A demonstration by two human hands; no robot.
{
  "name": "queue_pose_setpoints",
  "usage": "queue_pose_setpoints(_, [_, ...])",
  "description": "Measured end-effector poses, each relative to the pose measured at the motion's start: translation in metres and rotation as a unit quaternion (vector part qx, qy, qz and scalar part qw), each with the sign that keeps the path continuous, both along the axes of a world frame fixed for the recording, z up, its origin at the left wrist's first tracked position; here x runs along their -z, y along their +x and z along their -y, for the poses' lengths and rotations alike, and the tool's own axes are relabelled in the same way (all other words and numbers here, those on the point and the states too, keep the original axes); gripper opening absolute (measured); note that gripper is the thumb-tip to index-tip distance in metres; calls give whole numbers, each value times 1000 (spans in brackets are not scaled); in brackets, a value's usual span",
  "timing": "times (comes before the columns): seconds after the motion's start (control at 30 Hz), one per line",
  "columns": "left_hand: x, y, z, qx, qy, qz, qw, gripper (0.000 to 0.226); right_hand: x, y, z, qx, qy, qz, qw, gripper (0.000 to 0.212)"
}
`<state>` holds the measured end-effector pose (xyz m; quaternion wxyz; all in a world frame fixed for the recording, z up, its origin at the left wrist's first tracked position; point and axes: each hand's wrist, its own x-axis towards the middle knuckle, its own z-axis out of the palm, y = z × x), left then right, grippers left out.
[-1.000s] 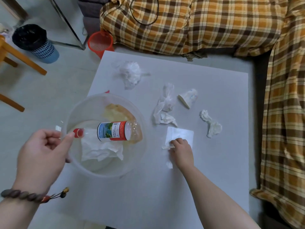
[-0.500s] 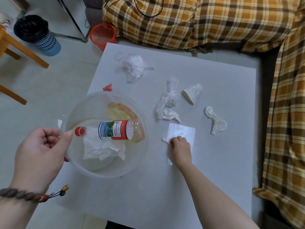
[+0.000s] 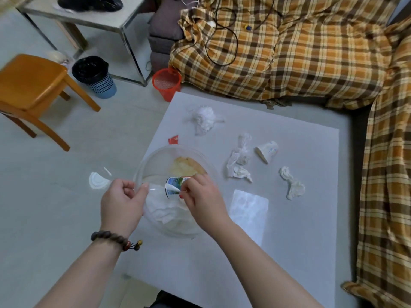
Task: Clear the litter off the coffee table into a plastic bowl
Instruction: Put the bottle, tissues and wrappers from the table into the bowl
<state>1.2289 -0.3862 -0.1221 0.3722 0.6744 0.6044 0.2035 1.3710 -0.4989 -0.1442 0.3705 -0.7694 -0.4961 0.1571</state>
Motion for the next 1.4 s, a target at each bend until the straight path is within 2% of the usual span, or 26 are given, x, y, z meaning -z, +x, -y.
queue_pose_setpoints(0.17, [-17,-20,-1,-27,-8,17,999,22,-6,-16,-13,-37,-63,31,997,23])
queue_pose_setpoints(0.27, [-28,-42,-9,-55,-13,27,998,21,-16,-26,-18,-20,-42,5,999,35])
queue_pose_setpoints(0.4, [-40,-80,-33,-95,-13,15,995,27,-23,-37,-22,14,-30,-19,999,38])
queue_pose_setpoints(0.7, [-31,-200,-126,-151,-14,11,988,26,4,-95,-69,80,-134,-12,988,38])
queue_pose_setpoints(0.87, [-15,-272,-200,-95,-39,-19,995,25,27,-164,-114,172,-185,-19,967,39])
queue_pose_setpoints(1.07, [-28,-327,-285,-28,-51,-59,997,25,28,-225,-153,271,-202,-56,940,38])
queue_pose_setpoints(1.23, [-35,-318,-331,25,-50,-62,997,20,16,-241,-174,326,-198,-60,923,38])
queue_pose_setpoints(1.4, [-30,-269,-368,79,-22,-65,995,27,16,-230,-197,372,-193,-68,905,37])
